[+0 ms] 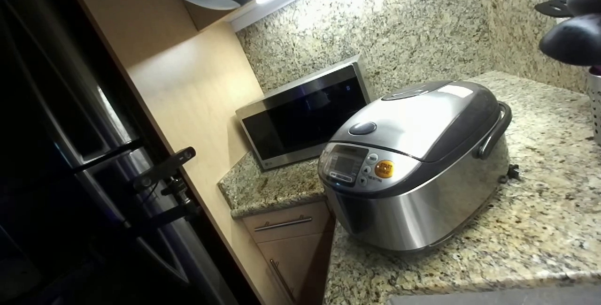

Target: Pick up an orange ladle and put it on the counter top

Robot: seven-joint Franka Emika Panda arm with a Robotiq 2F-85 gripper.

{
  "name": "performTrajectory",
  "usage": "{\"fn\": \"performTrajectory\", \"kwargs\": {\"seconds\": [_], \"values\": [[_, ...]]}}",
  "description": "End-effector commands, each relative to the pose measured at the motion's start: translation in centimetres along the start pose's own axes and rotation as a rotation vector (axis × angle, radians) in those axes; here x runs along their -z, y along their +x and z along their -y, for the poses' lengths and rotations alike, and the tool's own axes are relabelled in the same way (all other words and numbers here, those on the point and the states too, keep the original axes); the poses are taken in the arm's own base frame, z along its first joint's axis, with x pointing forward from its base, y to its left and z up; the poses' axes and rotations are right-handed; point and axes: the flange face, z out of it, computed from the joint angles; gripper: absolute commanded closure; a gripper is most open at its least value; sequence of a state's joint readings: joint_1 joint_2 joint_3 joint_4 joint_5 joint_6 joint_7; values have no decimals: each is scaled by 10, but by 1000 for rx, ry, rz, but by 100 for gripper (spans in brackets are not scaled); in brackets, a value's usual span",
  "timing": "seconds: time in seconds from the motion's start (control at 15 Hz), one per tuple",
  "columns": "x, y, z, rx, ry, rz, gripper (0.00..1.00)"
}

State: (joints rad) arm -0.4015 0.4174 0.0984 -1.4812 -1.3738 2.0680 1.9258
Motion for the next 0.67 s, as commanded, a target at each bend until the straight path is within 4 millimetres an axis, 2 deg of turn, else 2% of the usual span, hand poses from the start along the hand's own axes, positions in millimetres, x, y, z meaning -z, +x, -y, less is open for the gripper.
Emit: {"fn": "performTrajectory", "kwargs": {"seconds": [0.0,0.13,0.2,0.6], "values": [[0,6,21,85,-24,20,0],[-4,5,25,123,-48,43,0],[-1,4,15,91,-23,35,0],[-8,2,20,111,-33,43,0]]}}
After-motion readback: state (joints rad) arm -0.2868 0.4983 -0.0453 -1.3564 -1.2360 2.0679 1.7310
